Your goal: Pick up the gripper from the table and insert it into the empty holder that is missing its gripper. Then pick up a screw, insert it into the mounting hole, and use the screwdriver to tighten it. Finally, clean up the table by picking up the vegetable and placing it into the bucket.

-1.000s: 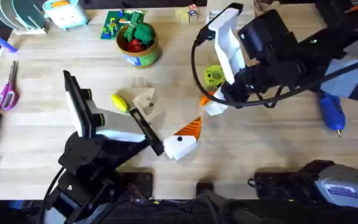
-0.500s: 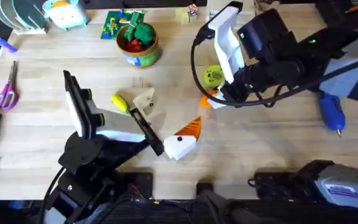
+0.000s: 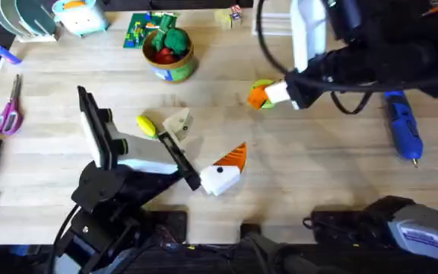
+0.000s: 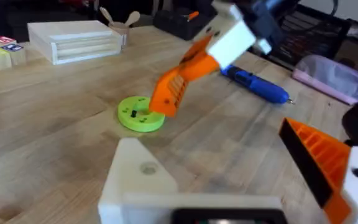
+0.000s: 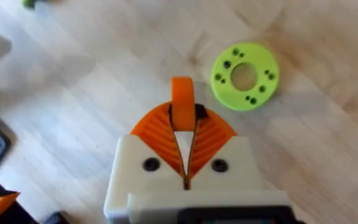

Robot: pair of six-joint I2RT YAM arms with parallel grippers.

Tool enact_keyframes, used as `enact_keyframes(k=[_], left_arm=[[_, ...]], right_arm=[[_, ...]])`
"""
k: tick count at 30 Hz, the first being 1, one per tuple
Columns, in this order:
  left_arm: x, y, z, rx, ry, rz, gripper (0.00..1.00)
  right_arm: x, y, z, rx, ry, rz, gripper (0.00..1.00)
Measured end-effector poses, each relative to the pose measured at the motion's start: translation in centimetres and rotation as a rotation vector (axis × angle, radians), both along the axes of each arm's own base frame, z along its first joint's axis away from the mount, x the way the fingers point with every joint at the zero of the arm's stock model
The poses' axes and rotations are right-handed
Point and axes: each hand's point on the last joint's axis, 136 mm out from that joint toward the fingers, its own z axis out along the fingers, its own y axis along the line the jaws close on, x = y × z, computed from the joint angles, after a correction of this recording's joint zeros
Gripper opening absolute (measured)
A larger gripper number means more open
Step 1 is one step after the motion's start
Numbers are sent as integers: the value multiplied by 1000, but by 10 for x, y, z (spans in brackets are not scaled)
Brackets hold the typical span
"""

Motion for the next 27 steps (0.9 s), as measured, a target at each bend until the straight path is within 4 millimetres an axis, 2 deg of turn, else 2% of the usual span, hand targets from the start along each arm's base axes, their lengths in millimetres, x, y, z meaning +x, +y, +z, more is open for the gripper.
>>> enact_keyframes(k=[3, 6, 8, 13, 19, 27], left_arm=[[0, 0, 0, 0, 0, 0, 992], [0, 0, 0, 0, 0, 0, 993], [0, 0, 0, 0, 0, 0, 992], [0, 0, 0, 0, 0, 0, 993], [0, 0, 0, 0, 0, 0, 993], [0, 0, 0, 0, 0, 0, 993]], right_arm=[[18, -18, 39, 123, -74, -147, 11], [31, -22, 60, 307, -70, -222, 11], [30, -15, 55, 425, 10, -222, 11], [8, 7, 26, 617, 369, -229, 10], [-17, 42, 26, 758, 696, -173, 10], [-35, 78, 18, 807, 982, -121, 10]])
